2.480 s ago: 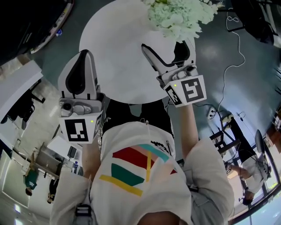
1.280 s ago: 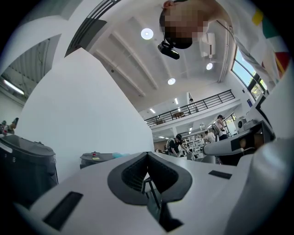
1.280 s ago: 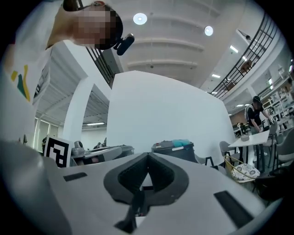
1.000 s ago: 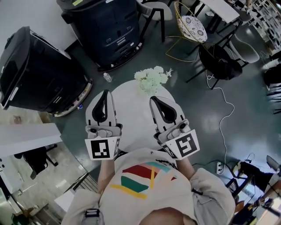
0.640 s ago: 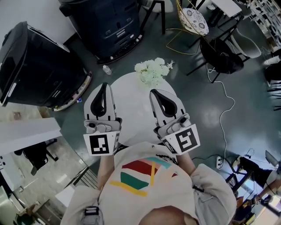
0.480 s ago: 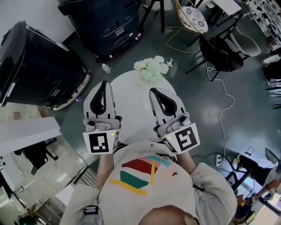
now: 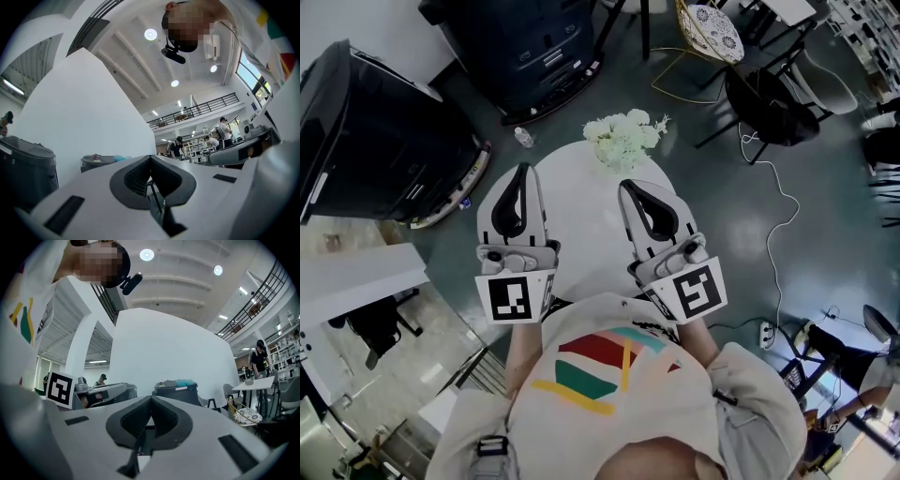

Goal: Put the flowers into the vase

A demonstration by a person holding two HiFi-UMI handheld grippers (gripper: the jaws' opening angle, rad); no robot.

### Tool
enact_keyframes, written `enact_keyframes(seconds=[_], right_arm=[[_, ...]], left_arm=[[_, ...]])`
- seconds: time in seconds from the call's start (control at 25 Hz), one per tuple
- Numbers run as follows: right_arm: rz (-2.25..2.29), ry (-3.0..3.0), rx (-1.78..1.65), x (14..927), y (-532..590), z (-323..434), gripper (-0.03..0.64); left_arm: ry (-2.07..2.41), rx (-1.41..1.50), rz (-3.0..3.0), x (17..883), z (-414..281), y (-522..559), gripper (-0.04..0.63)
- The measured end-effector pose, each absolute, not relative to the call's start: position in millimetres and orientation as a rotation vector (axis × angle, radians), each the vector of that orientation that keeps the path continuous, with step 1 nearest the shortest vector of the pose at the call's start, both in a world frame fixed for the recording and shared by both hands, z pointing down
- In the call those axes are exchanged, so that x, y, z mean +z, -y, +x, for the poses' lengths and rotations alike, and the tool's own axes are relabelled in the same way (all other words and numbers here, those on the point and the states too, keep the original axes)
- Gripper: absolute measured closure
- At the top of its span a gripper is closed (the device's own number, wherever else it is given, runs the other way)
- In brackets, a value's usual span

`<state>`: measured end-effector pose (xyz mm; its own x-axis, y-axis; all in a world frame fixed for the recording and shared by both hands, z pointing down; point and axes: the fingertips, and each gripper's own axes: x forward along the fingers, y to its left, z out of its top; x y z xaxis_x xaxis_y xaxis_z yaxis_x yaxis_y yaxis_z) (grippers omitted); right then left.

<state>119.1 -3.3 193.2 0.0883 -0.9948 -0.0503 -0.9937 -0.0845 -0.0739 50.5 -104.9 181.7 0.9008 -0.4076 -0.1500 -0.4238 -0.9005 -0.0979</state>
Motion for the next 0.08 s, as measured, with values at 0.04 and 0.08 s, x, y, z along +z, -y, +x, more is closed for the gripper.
enact_keyframes(seconds=[0.04,0.08], right_arm=[[-2.252,-2.064,-0.021,194.0,3.4,119.4,0.605],[-2.253,-2.064,-0.021,194.9,3.4,119.6,0.604]], left_arm=[[-0.647,0.190,-2.936,182.0,50.4,105.2,0.595],[-0.649,0.189,-2.935,182.4,50.3,105.6,0.595]])
